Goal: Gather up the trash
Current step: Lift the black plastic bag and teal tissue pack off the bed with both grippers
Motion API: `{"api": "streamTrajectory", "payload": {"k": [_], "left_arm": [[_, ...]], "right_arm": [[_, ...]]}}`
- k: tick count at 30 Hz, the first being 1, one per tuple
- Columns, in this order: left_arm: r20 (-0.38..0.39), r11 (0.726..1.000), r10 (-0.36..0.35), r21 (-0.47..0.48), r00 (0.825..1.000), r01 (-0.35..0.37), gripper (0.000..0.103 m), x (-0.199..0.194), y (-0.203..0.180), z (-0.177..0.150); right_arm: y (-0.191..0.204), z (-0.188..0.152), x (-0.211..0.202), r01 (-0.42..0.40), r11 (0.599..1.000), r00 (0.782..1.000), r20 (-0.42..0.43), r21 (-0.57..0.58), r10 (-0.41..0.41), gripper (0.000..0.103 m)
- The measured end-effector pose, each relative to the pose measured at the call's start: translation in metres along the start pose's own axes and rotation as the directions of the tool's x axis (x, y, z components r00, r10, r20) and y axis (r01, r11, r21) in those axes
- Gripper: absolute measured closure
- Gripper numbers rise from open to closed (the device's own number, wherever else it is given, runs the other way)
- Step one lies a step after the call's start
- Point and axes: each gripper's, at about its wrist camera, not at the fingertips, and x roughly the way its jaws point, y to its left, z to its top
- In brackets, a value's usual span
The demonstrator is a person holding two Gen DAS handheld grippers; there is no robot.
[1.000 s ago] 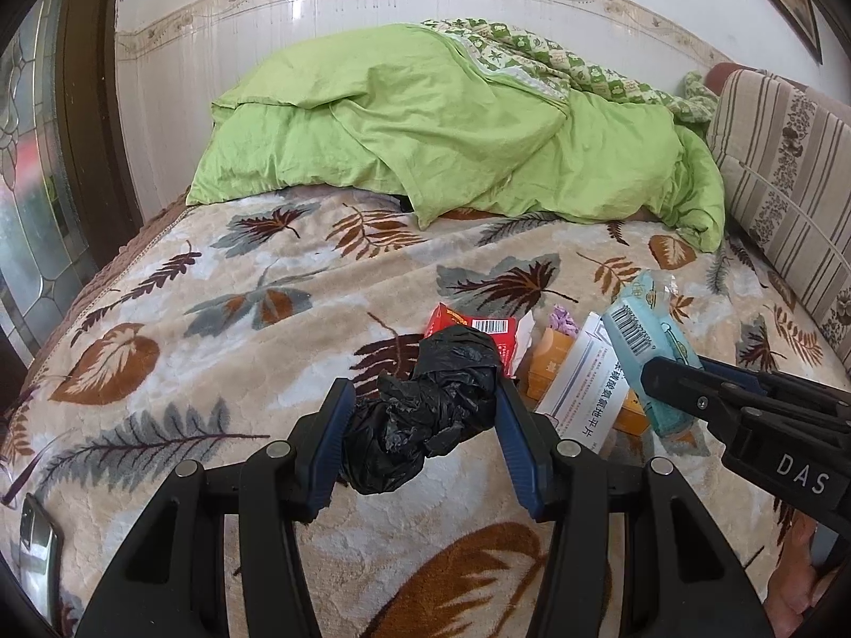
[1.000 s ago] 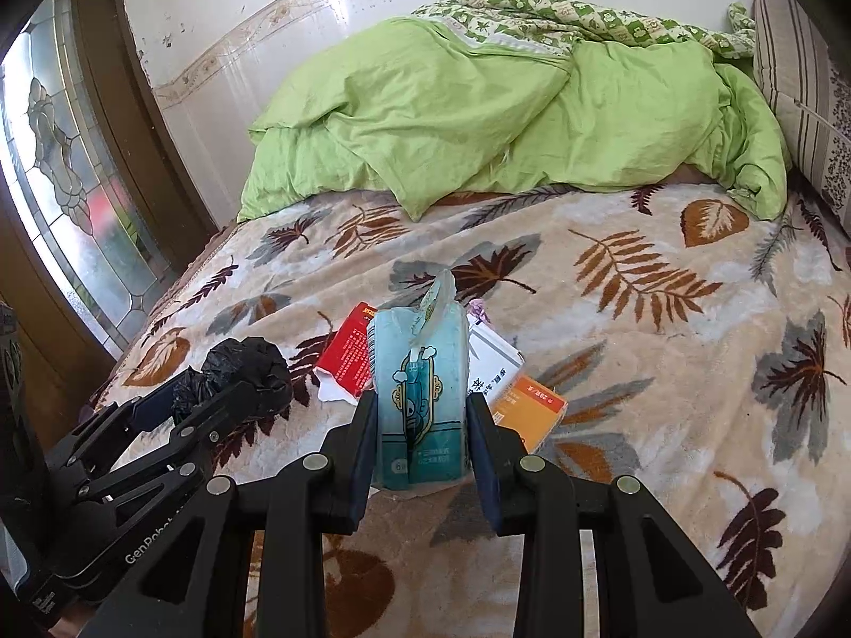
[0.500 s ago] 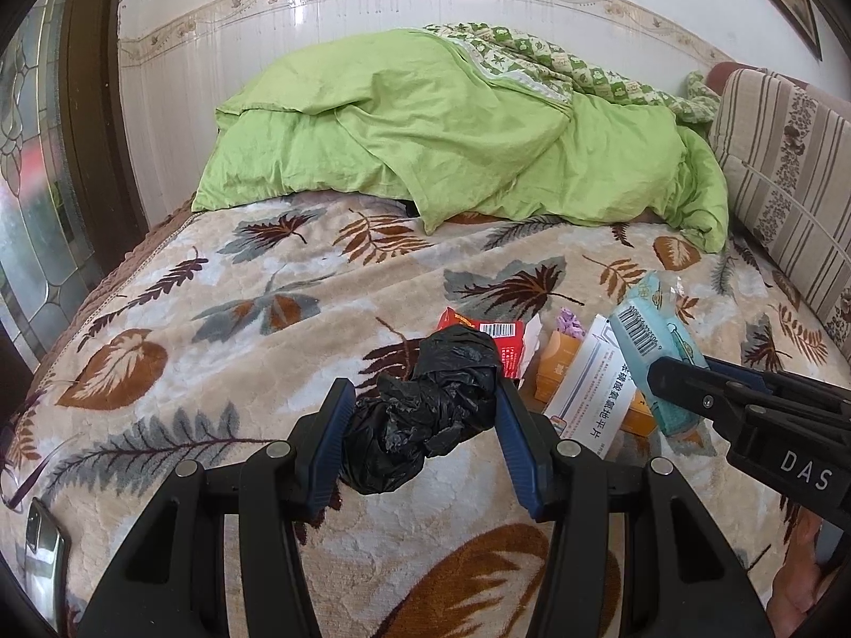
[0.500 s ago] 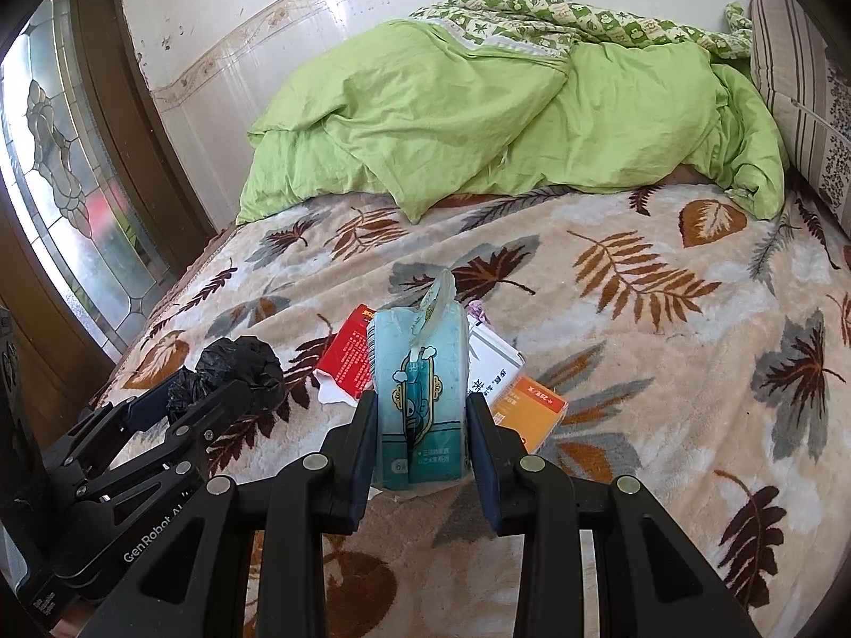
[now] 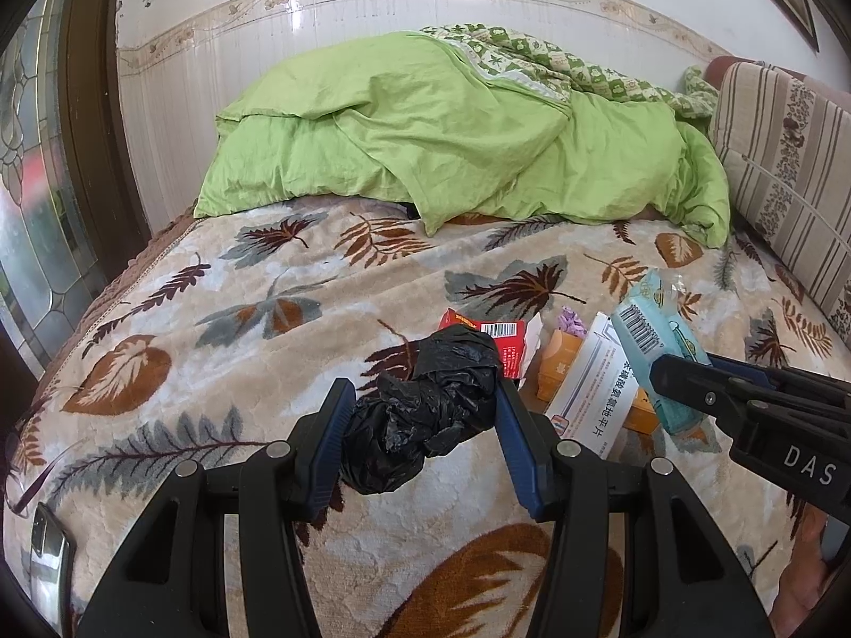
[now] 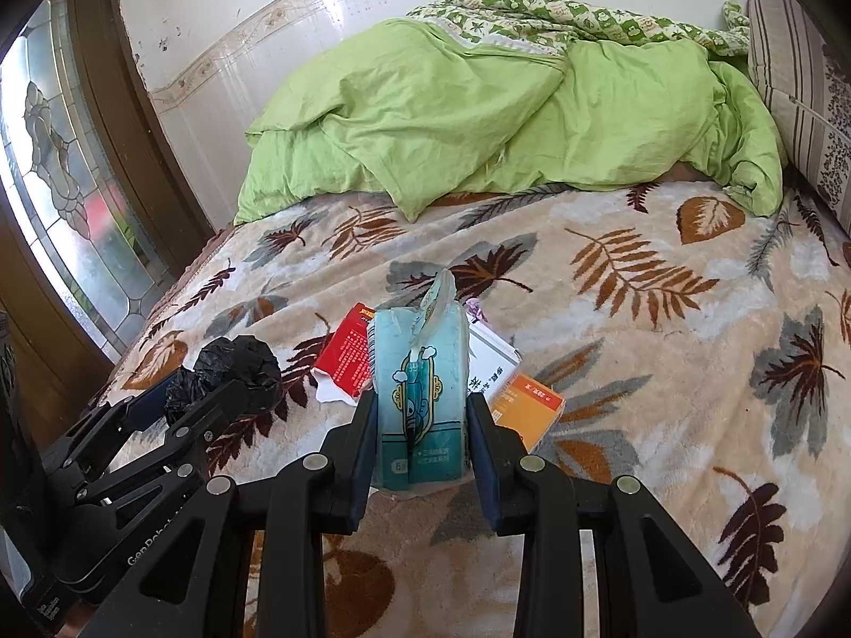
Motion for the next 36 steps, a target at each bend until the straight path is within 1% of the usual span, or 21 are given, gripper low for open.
{"api": "streamTrajectory", "payload": {"k": [27, 36], "left_arm": [[0.000, 1.000, 0.002, 0.002, 1.000, -0.002, 0.051, 0.000, -0.004, 0.000], [0.004, 1.000, -0.018, 0.009, 1.000, 0.018, 0.051, -0.010, -0.005, -0.002]], "right_arm": [[0.000, 0.000, -0.002, 0.013, 1.000, 1.000, 0.004, 0.006, -0.013, 0.068], [-0.010, -0.001, -0.019, 0.024, 0.998, 0.999, 0.022, 0.060, -0.025, 0.068]]}}
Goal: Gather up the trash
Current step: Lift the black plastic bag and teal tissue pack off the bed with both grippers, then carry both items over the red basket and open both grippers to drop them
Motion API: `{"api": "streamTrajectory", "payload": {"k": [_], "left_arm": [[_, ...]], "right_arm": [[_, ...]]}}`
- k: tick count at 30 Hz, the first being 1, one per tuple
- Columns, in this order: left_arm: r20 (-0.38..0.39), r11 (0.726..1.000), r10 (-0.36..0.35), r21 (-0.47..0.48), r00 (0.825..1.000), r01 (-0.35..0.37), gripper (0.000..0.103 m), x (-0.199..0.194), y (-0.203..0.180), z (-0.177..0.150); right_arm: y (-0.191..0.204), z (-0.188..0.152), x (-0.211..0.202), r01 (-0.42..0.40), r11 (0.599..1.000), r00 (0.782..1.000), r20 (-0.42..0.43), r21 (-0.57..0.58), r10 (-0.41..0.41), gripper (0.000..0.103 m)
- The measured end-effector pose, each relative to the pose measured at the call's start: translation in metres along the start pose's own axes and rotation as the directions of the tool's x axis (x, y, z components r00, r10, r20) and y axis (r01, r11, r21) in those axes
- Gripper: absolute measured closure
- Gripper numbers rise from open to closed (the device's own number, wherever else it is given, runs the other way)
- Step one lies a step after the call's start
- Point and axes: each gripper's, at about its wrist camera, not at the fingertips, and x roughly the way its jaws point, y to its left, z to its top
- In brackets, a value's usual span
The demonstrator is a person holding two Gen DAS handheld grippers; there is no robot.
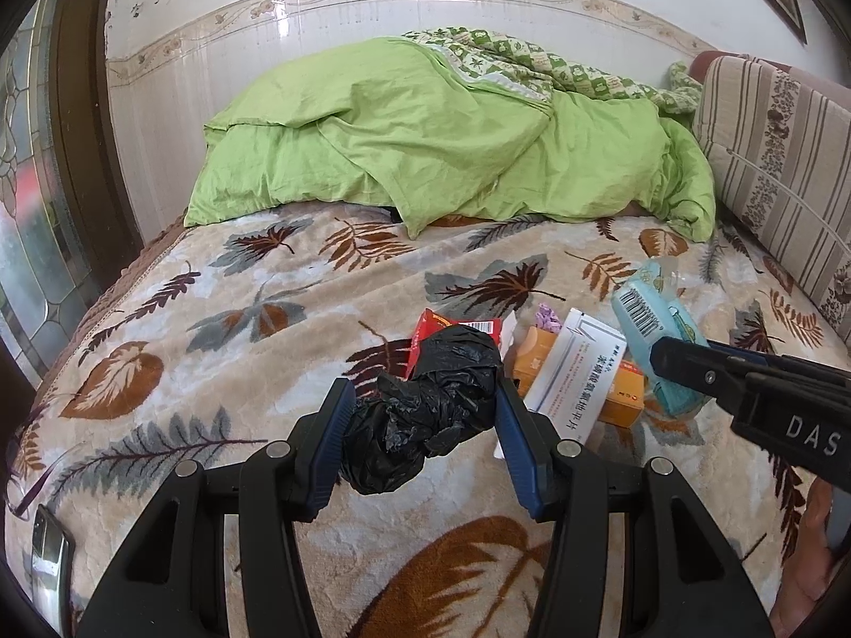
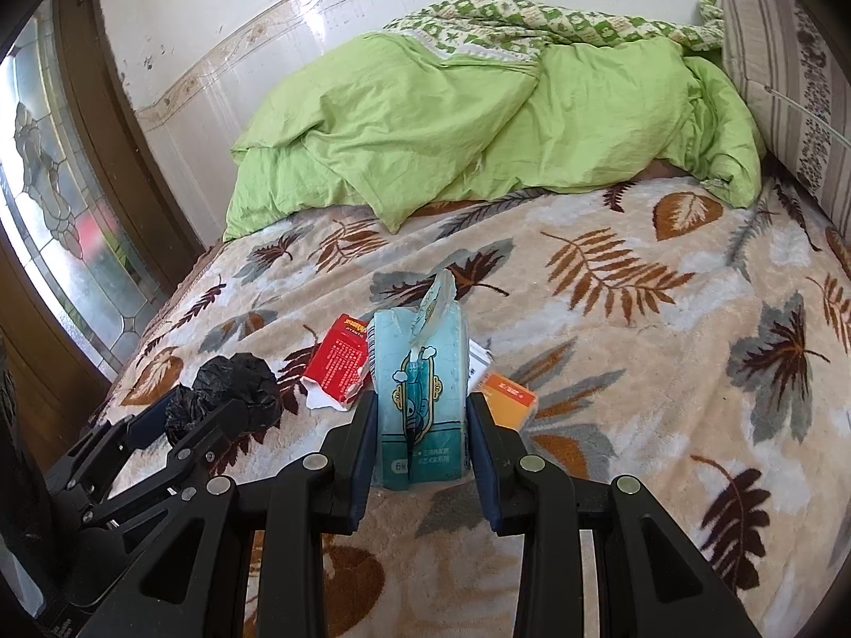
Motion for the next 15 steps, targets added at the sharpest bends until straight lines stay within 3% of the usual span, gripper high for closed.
{"api": "streamTrajectory", "payload": {"k": [4, 9, 15], "left_arm": [[-0.003, 0.999, -0.032, -0.016, 0.999, 0.032, 0.051, -0.012, -0.009, -0.006], [-0.005, 0.995, -0.095, -0.011, 0.995, 0.095, 0.051, -0.039, -0.018, -0.021], [-0.064, 0.972, -0.231, -0.048, 0.971, 0.228, 0.051, -0.071, -0.041, -0.049]], "right_arm": [[-0.009, -0.006, -0.024, 0.005, 0.999, 1.000, 0.017, 0.039, -0.005, 0.068], [-0.025, -0.038, -0.061, 0.012, 0.997, 1.000, 0.001, 0.079, -0.012, 0.068], [-0.051, -0.080, -0.120, 0.006, 0.989, 1.000, -0.011, 0.150, -0.005, 0.068]]}}
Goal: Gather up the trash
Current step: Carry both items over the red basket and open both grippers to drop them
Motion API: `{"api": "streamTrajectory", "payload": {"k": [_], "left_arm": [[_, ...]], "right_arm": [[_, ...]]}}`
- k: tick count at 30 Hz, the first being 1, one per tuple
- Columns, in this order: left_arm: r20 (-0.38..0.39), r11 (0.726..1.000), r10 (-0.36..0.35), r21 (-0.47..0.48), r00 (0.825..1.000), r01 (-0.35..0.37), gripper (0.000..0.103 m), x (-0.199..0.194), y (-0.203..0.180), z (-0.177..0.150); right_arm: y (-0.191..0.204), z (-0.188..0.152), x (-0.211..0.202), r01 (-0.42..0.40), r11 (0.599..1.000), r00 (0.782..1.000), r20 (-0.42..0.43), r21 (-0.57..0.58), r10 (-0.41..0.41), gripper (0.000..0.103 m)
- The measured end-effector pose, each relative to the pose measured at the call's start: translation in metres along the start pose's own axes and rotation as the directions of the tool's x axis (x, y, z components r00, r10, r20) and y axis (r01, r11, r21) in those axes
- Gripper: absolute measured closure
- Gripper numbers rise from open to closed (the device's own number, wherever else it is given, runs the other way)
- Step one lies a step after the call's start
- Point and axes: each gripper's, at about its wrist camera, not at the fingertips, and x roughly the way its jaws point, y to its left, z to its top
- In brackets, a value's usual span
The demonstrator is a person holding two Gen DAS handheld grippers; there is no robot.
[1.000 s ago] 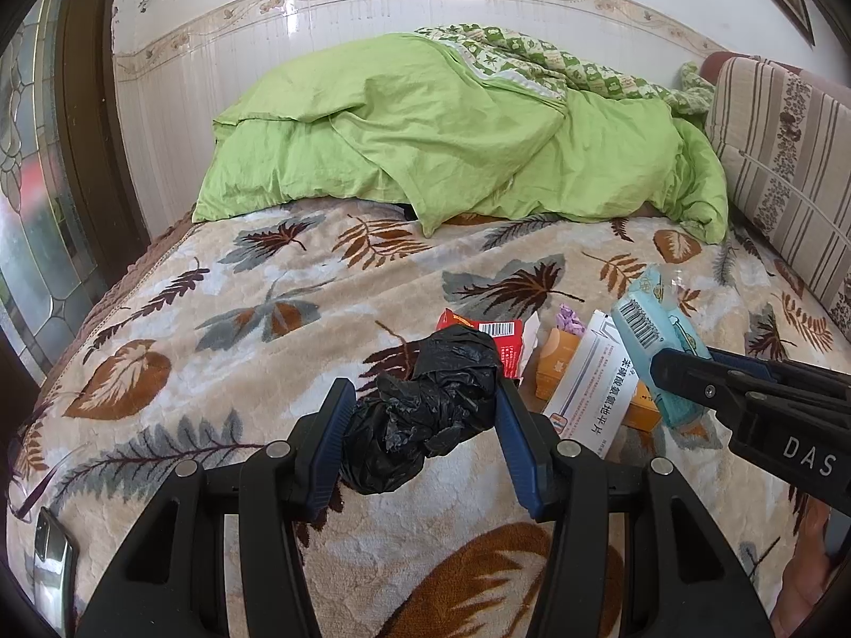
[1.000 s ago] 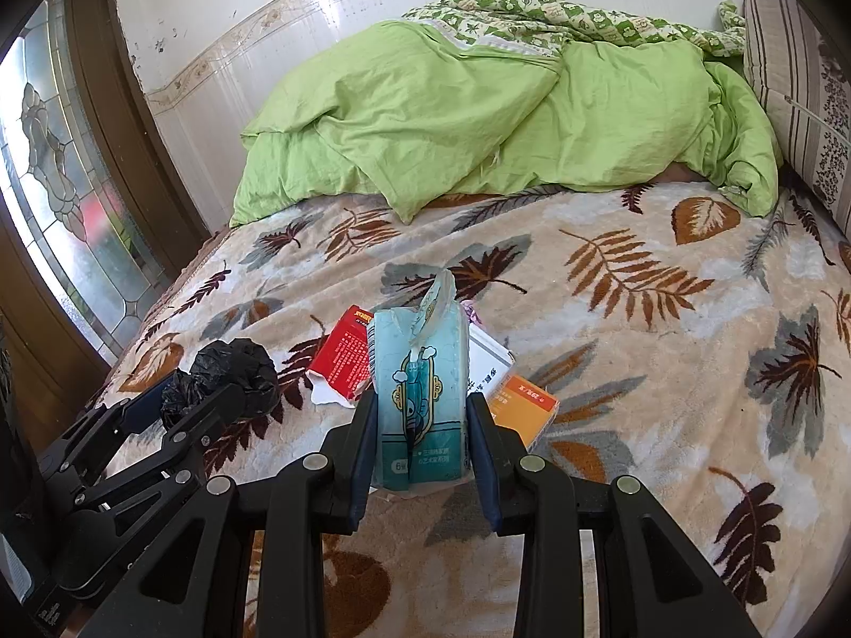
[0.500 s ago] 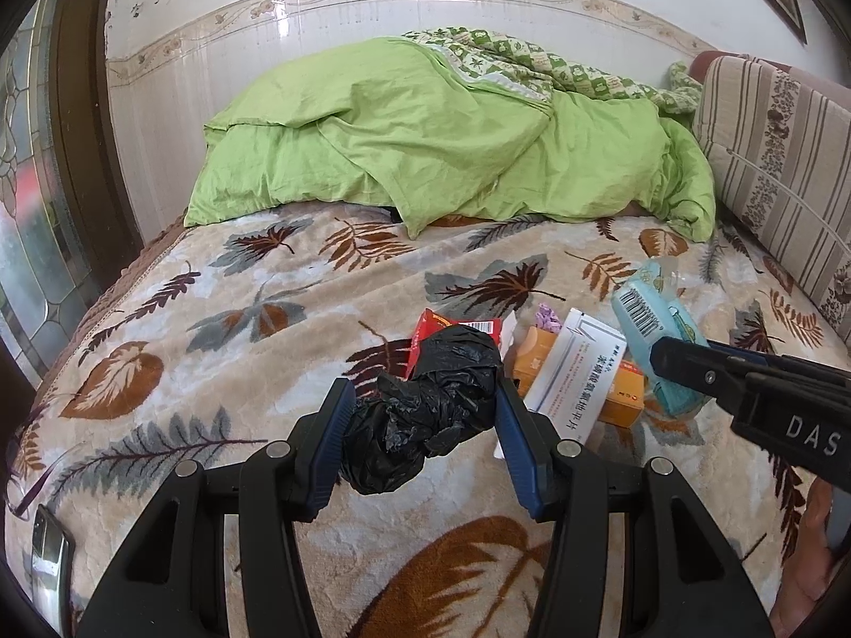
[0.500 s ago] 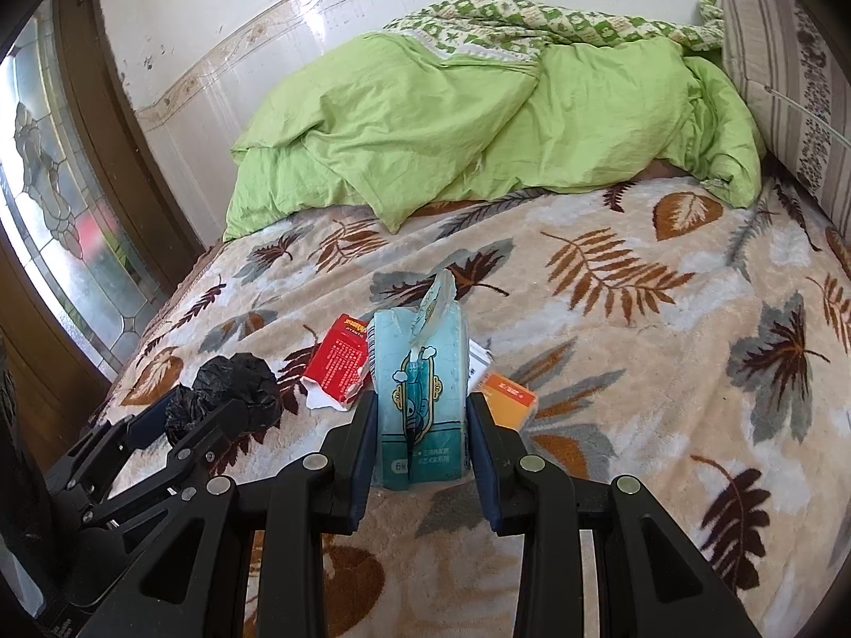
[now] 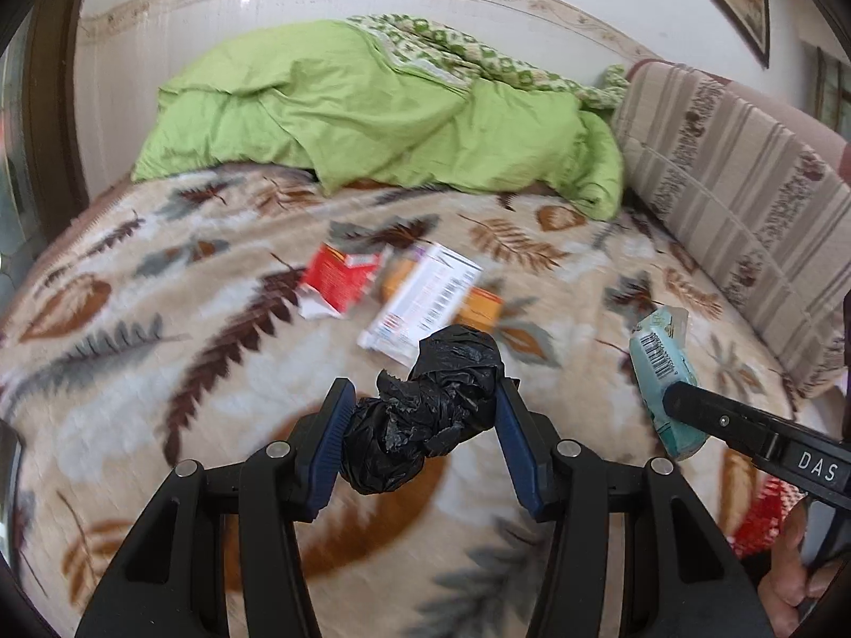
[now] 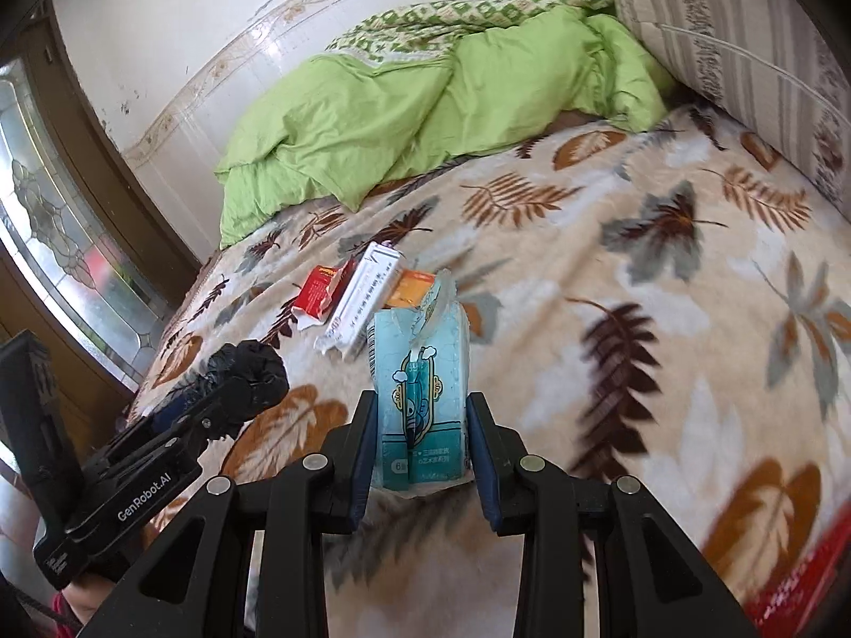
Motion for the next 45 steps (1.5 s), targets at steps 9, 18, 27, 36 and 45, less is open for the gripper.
{"api": "streamTrajectory", "payload": {"k": [9, 18, 27, 36, 45], "left_arm": [[-0.048, 0.976, -0.197, 0.086, 0.979, 0.201, 0.051, -0.043, -0.086, -0.022], [-0.169, 0.840, -0.446, 0.260, 0.879, 0.477, 0.051, -0.070, -0.237, -0.035], [-0.324, 0.720, -0.495, 0.367, 0.807, 0.589, 0.038, -0.066, -0.354, -0.071], [-0.259, 0.768, -0.454, 0.372, 0.853, 0.521, 0.035, -0.063, -0.316, -0.060], [-0.154, 0.878, -0.335, 0.308, 0.930, 0.367, 0.031, -0.052, -0.221, -0.036]], "right_arm": [[-0.075, -0.047, -0.115, 0.070, 0.990, 0.995, 0.065, 0.121, -0.078, 0.068], [-0.196, -0.093, -0.220, 0.236, 0.890, 0.950, 0.103, 0.389, -0.296, 0.068], [-0.243, -0.109, -0.270, 0.272, 0.831, 0.918, 0.127, 0.486, -0.375, 0.045], [-0.235, -0.098, -0.255, 0.238, 0.854, 0.935, 0.129, 0.462, -0.330, 0.044], [-0.168, -0.056, -0.179, 0.186, 0.938, 0.975, 0.068, 0.292, -0.214, 0.041]]}}
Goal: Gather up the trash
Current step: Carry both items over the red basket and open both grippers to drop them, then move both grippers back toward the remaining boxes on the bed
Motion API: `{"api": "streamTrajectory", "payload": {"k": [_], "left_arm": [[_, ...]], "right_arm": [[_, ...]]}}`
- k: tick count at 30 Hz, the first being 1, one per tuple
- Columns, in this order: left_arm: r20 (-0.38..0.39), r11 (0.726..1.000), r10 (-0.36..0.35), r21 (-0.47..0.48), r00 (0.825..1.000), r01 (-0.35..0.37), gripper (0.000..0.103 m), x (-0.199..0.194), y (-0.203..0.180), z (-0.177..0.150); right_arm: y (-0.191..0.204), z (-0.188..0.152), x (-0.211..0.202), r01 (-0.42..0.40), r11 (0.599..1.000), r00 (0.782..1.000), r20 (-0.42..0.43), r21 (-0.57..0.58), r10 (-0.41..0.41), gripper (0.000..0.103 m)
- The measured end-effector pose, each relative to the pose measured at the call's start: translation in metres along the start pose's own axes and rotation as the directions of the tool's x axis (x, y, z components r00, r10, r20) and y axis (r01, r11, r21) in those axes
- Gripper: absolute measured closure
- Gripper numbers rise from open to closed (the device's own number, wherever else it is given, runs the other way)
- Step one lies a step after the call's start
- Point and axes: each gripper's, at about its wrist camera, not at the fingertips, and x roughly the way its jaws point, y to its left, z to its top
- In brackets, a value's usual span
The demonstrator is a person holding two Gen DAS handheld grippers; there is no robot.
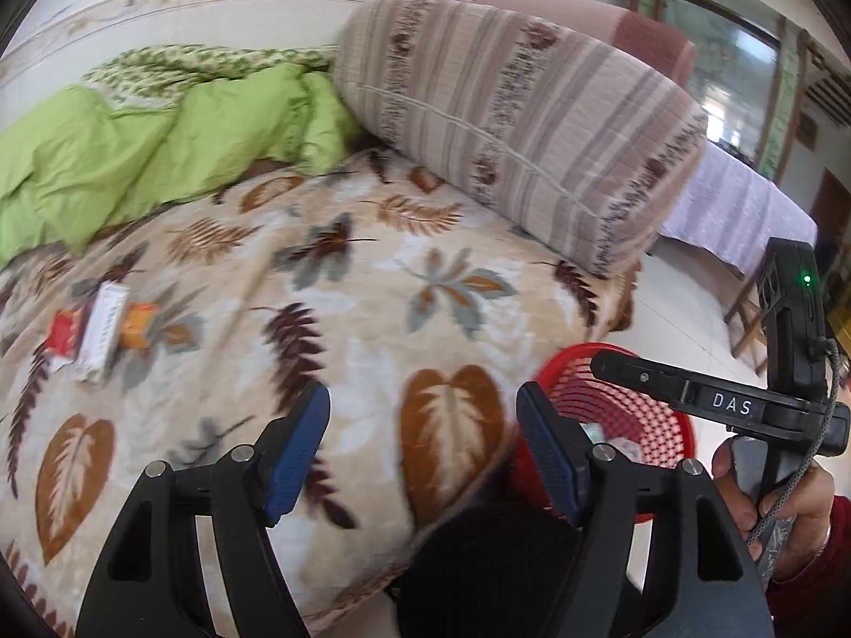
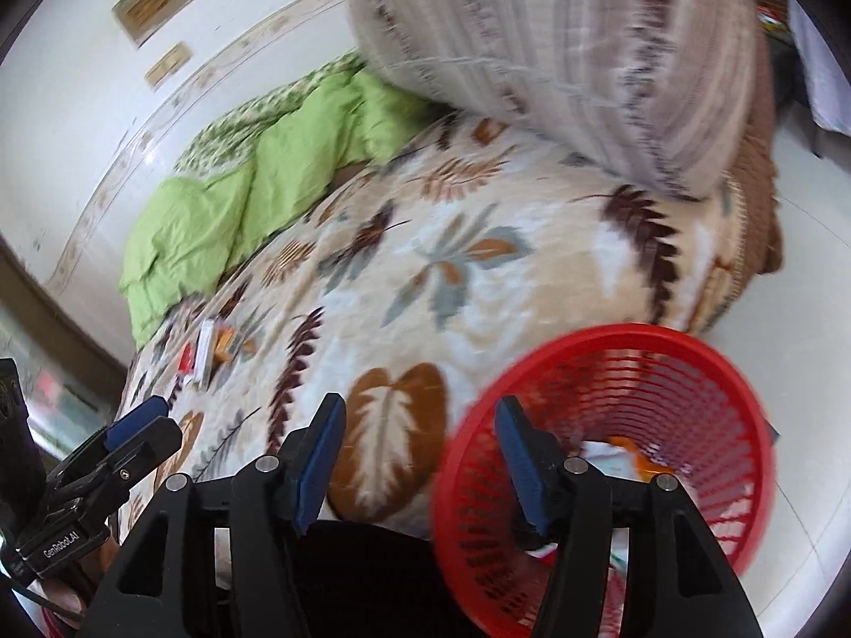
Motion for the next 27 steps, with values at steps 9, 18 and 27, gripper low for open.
{"api": "streamTrajectory", "payload": {"k": [9, 18, 27], "left_arm": [[0.039, 0.967, 0.193, -0.177, 0.980, -0.183, 0.030, -0.029, 0.112, -0.010], [0.000, 0.901, 0.317, -0.312, 0.948, -0.301, 0.028, -0.039, 0.194, -0.018], [-0.061, 0.889, 0.353, -0.290, 0.934, -0.355, 0.020, 0.005, 0.253, 0.005]], "right_arm": [[0.112, 0.017, 0.071, -0.076, 0.983, 0.996, -0.050, -0.168, 0.069, 0.040], [0.179, 0.019, 0.156, -0.108, 0.972, 0.989, -0.124, -0.209, 0.084, 0.040], [0.171, 0.014, 0.180, -0.167, 0.974, 0.972, -0.190, -0.151, 0.137, 0.039]]}}
